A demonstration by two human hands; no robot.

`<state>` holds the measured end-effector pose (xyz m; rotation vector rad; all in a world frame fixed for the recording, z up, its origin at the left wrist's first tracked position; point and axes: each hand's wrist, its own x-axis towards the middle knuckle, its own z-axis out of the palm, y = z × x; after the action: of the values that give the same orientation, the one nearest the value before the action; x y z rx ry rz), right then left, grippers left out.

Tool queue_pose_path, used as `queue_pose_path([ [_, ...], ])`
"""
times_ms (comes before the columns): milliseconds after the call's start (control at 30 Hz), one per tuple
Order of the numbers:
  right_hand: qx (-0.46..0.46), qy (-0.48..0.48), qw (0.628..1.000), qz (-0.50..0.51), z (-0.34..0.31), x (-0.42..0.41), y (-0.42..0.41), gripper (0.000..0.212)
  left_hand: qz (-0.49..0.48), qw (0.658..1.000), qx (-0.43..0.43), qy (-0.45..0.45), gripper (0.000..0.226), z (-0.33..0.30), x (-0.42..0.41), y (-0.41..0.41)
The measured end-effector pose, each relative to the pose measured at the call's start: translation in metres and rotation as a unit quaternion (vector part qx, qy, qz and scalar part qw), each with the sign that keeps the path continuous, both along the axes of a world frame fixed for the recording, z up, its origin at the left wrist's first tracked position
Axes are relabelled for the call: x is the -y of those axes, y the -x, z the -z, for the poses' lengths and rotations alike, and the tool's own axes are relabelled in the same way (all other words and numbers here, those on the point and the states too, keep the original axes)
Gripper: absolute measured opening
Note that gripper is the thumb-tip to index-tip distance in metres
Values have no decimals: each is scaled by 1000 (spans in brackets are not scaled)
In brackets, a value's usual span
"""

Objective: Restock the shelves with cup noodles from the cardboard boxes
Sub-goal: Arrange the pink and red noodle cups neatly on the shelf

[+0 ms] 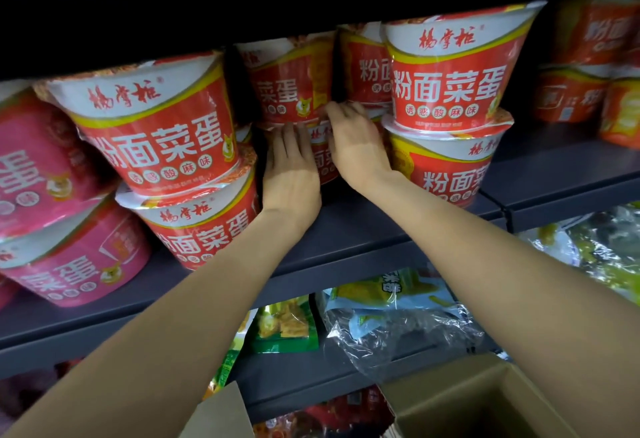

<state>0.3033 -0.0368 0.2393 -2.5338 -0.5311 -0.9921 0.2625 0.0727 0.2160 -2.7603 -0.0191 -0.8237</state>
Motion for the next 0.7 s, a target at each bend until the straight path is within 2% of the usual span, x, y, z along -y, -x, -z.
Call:
queue_pose_path([
  [67, 0, -13, 1000, 0, 2, -1, 1, 36, 16, 999, -33, -1, 83, 3, -2, -2],
  [233, -34, 42, 998, 39, 6, -8, -6, 46, 14, 996, -51, 67, 76, -2, -2, -13],
  [333, -51, 24, 998, 20, 2, -5, -4, 50, -1, 992, -72, 108, 77, -1, -1, -19],
  [467, -33, 75, 997, -10, 5, -7, 5, 57, -37, 977, -73, 196, 77, -10, -5, -28],
  [600, -61, 82, 995, -21, 8, -6, 1, 61, -11, 973, -97, 208, 87, -12, -1, -20],
  [700, -59, 47, 996, -41, 15, -2, 1, 67, 54, 977, -67, 196, 91, -5, -4, -13],
])
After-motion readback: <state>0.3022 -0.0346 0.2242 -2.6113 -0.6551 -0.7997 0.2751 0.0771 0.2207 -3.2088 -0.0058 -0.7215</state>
